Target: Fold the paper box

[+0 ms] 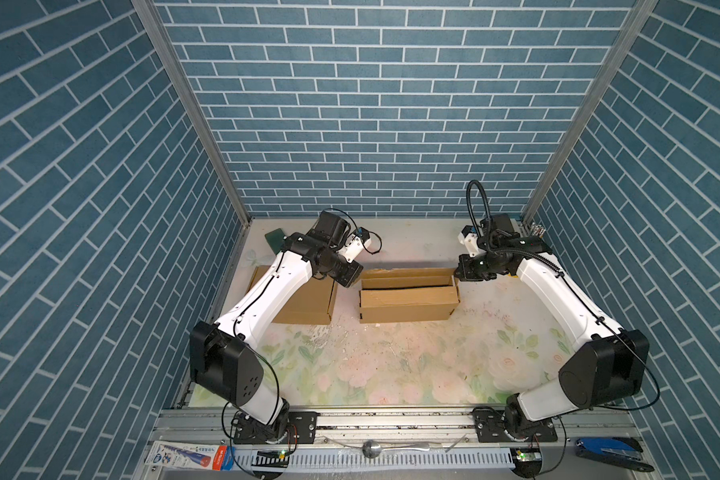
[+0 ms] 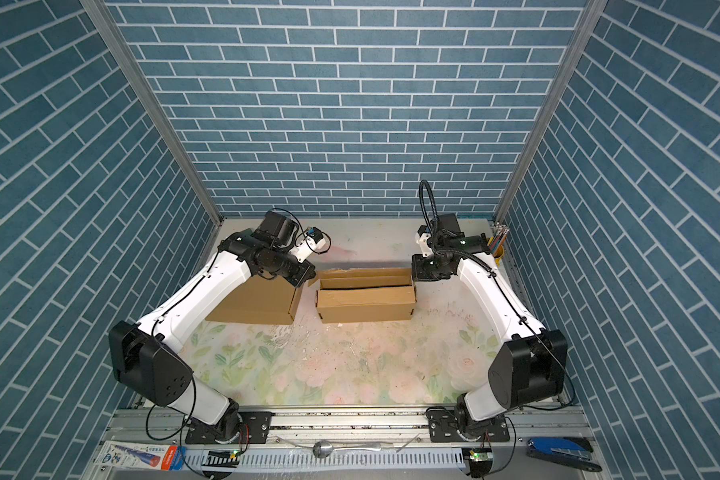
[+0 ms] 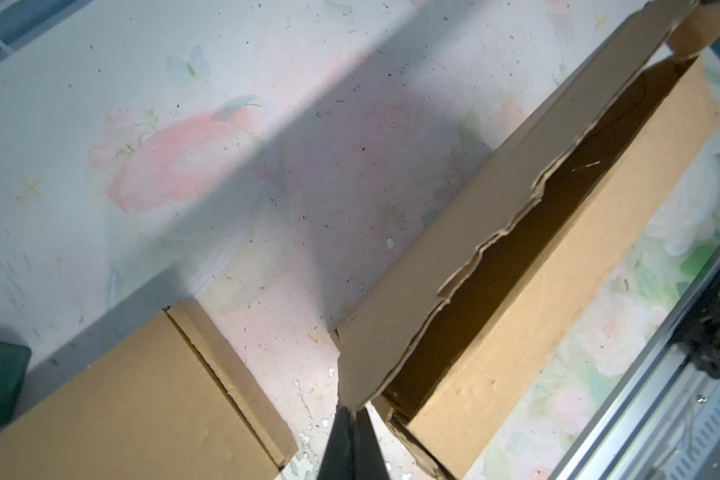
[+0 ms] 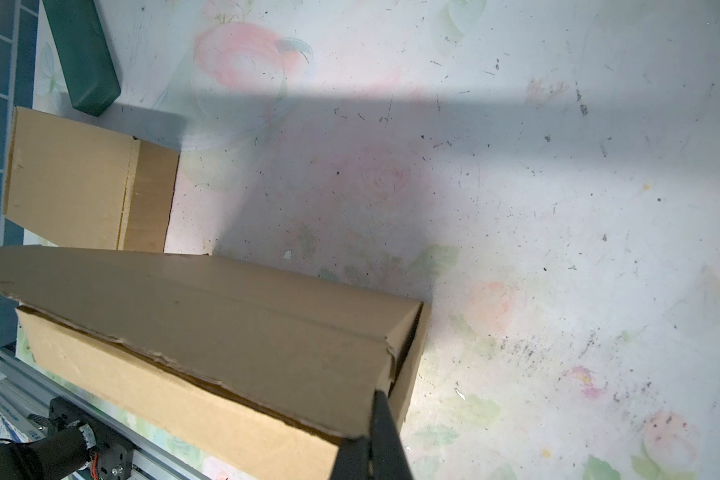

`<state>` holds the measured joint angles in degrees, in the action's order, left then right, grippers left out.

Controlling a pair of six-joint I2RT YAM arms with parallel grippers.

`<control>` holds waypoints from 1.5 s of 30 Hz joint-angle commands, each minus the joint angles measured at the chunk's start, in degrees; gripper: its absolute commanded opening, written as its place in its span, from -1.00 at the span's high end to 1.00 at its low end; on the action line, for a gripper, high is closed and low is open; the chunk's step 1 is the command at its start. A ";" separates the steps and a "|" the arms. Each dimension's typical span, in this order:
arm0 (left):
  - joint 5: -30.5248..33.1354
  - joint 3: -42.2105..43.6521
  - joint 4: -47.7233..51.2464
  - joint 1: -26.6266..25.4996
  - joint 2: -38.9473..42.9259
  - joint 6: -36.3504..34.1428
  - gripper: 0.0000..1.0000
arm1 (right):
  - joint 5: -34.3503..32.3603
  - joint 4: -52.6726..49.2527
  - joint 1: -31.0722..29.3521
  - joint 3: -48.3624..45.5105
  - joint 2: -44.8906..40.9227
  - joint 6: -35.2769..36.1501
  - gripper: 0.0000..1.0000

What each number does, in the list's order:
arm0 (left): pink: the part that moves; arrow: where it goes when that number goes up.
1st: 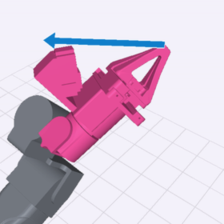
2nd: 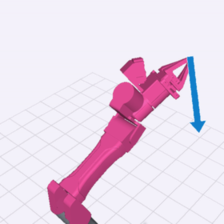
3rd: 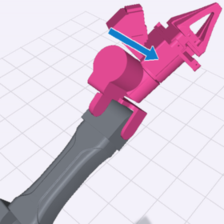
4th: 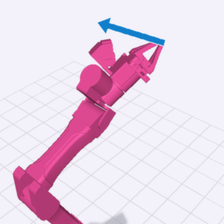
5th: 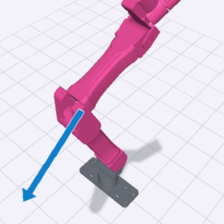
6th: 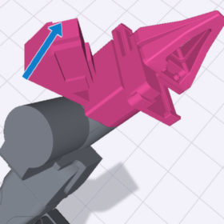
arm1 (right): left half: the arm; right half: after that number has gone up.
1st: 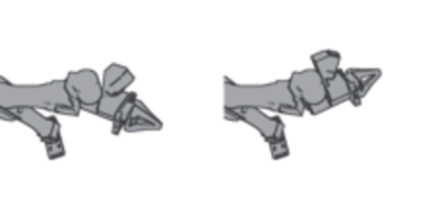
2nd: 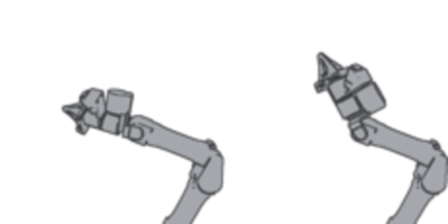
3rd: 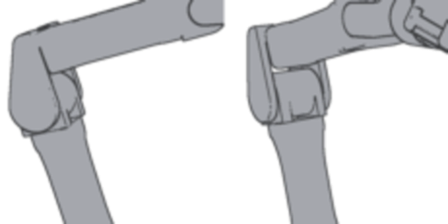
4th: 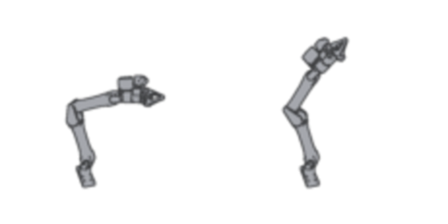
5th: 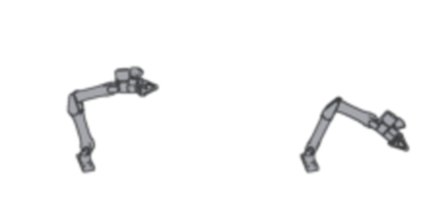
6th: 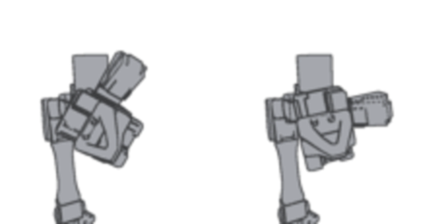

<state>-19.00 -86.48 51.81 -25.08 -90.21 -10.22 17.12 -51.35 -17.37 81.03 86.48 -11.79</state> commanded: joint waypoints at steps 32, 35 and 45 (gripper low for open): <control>-4.31 18.43 -22.59 -2.15 8.80 39.91 0.99 | -1.30 -2.00 -0.56 -2.24 2.53 -4.53 1.00; -3.27 20.48 -24.09 -2.72 9.30 40.45 0.99 | -1.06 -1.93 -0.56 -1.94 2.72 -4.73 1.00; 3.34 16.28 -18.33 -2.61 7.43 35.56 1.00 | 5.44 -6.91 1.00 2.40 2.78 0.58 0.79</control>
<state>-17.19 -69.30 28.86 -26.96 -81.78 27.20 17.02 -50.94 -16.60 81.56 87.66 -13.34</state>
